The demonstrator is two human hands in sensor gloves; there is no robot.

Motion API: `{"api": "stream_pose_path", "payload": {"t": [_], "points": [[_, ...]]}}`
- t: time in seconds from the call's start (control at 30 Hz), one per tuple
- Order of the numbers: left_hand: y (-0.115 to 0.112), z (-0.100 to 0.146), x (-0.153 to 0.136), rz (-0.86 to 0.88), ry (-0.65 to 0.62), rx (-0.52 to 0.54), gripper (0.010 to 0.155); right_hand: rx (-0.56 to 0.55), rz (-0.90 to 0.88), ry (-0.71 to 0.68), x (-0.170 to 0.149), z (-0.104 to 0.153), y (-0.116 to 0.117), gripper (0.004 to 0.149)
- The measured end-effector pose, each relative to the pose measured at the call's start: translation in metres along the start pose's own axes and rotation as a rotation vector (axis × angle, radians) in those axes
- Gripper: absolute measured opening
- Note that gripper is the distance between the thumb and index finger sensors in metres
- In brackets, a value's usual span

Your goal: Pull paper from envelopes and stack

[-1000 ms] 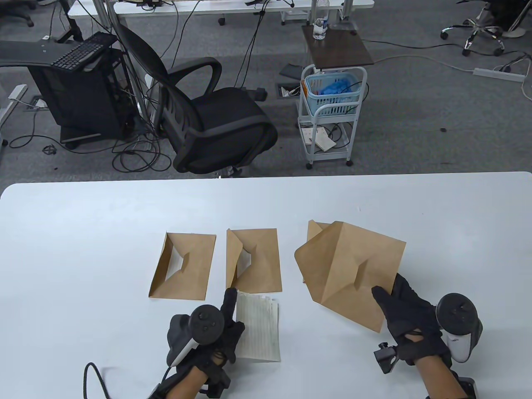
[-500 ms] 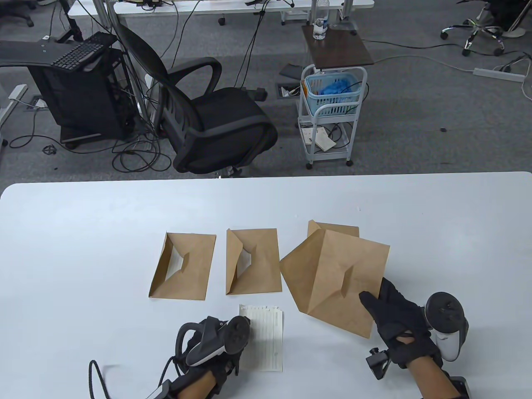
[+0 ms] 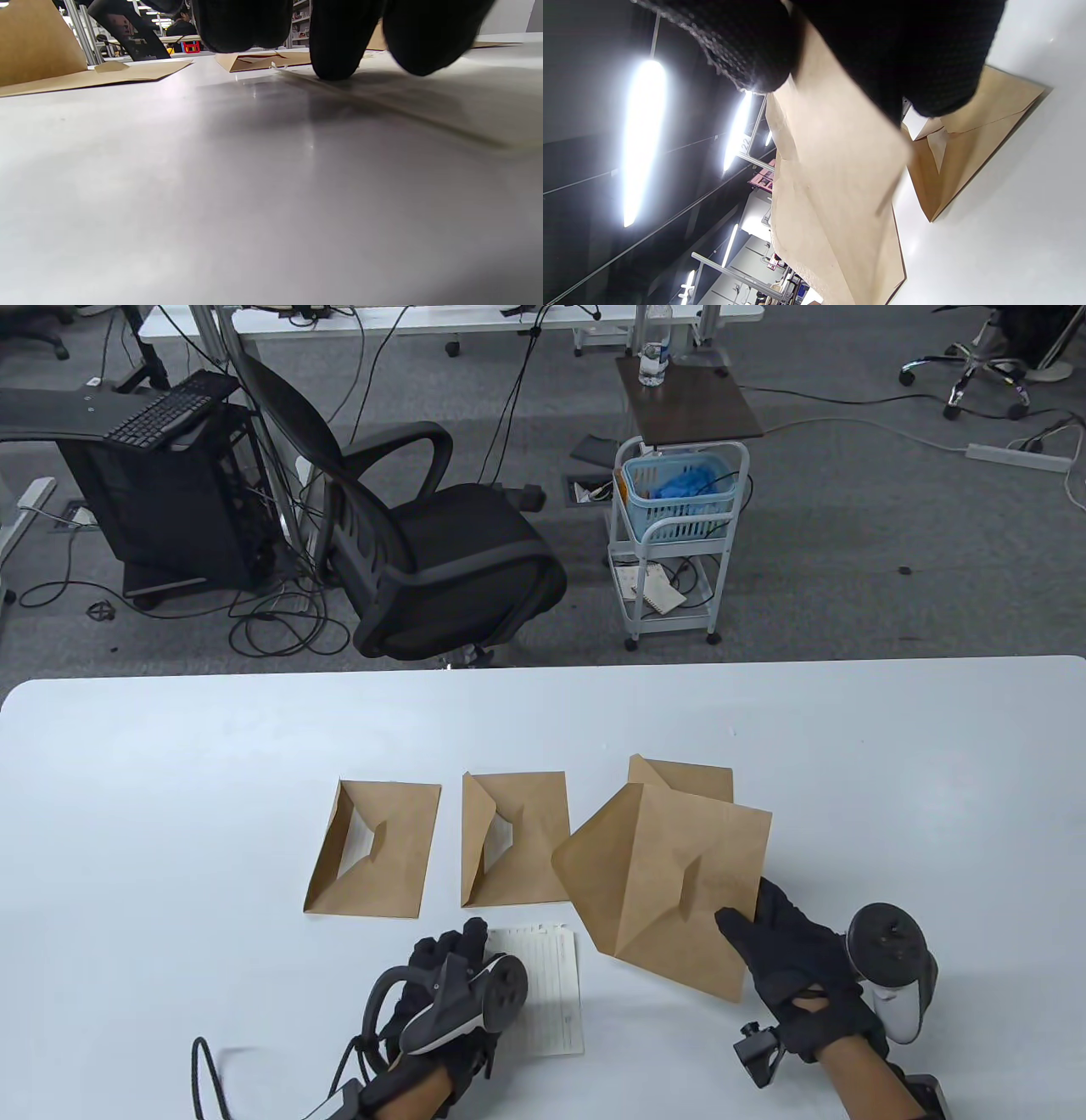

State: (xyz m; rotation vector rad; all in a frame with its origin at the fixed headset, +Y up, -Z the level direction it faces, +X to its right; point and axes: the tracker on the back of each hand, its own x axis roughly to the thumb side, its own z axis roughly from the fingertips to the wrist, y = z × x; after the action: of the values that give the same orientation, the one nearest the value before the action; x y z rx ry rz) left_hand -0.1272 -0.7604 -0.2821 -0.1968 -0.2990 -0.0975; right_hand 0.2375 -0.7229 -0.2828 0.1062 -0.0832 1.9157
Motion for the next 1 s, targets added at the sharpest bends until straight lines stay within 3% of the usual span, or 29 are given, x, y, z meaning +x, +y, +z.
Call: {"api": "stream_pose_path", "payload": {"t": [0.1, 0.23, 0.43, 0.57, 0.77, 1.0], "points": [[0.003, 0.0, -0.003, 0.011, -0.001, -0.017, 0.06, -0.004, -0.006, -0.006, 0.002, 0.001, -0.002, 0.052], [0.018, 0.006, -0.009, 0.05, -0.008, 0.073, 0.068, -0.003, -0.013, -0.009, 0.004, 0.002, -0.006, 0.052], [0.047, 0.016, -0.029, 0.051, 0.011, 0.349, 0.077, 0.006, -0.024, -0.008, 0.007, 0.006, -0.009, 0.051], [0.045, 0.022, -0.04, 0.044, 0.028, 0.441, 0.079, 0.028, -0.03, -0.007, 0.007, 0.007, -0.008, 0.051], [0.024, 0.022, -0.046, 0.038, 0.043, 0.377, 0.08, 0.049, -0.022, 0.015, 0.007, 0.009, -0.004, 0.052], [0.019, 0.026, -0.047, 0.066, 0.036, 0.349, 0.081, 0.103, 0.02, 0.108, 0.007, 0.013, -0.002, 0.052]]}}
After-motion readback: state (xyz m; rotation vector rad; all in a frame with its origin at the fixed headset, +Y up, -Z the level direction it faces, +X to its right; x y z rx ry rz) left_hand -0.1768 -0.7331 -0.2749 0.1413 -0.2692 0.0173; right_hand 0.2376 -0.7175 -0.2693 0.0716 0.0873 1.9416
